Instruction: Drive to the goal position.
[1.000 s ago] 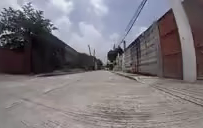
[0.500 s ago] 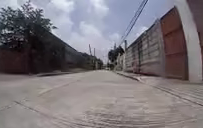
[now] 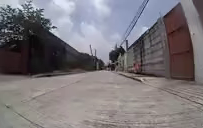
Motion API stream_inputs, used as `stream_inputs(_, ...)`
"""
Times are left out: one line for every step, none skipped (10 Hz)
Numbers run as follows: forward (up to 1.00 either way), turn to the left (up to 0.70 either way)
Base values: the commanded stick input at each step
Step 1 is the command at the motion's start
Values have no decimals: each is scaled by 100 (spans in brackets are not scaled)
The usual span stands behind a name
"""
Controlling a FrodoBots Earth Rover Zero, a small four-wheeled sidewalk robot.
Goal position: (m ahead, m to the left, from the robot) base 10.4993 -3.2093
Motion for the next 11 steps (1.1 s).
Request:
stream_inputs(50,1)
stream_inputs(50,1)
stream_inputs(50,1)
stream_inputs(50,1)
stream_inputs(50,1)
stream_inputs(50,1)
stream_inputs(50,1)
stream_inputs(50,1)
stream_inputs(50,1)
stream_inputs(50,1)
stream_inputs(50,1)
